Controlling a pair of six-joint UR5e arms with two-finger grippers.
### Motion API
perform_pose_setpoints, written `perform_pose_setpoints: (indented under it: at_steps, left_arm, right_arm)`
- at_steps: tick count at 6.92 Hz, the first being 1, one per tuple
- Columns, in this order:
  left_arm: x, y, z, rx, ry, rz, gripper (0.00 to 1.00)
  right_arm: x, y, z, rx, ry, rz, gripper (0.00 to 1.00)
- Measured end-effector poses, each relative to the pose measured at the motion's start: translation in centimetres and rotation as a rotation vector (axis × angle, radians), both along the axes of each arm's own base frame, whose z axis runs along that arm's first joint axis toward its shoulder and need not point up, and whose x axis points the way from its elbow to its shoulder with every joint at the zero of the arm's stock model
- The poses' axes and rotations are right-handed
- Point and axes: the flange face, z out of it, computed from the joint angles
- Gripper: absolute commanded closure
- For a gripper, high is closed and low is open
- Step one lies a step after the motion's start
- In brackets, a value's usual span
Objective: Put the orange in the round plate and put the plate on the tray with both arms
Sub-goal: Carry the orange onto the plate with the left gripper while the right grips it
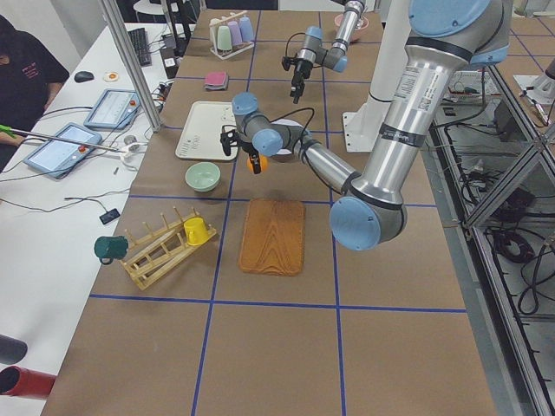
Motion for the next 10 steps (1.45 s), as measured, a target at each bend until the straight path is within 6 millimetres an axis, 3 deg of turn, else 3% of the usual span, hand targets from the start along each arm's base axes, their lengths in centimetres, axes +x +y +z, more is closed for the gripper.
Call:
perform_pose_setpoints:
  at_steps: [1, 2, 4, 6, 7, 10]
  left_arm:
    - [3.3, 1.2, -3.4, -0.009, -0.009, -0.004, 0.25]
    - [5.8, 2.5, -5.2, -0.011, -0.014, -0.003, 0.24]
    - [10.2, 4.9, -6.7, -0.008, -0.020, 0.014, 0.24]
    - [13.7, 5.6, -6.2, -0.001, 0.014, 0.030, 0.19]
    - [14.9, 5.7, -5.6, -0.007, 0.035, 0.025, 0.06]
    - [15.3, 5.6, -5.5, 0.012, 0.047, 0.005, 0.02]
  right_arm:
    - [-1.0, -0.3, -0.1, -0.001, 0.004, 0.016, 0.01]
    - [-1.7, -0.6, 0.3, -0.003, 0.014, 0.029, 0.01]
    - [-3.9, -1.2, 1.0, -0.005, 0.036, 0.041, 0.01]
    - [-4.8, -1.4, 0.8, -0.004, 0.037, 0.041, 0.01]
    - [-5.0, -1.4, 0.8, -0.005, 0.037, 0.044, 0.01]
    - [-6.5, -0.5, 0.2, -0.008, 0.034, 0.068, 0.01]
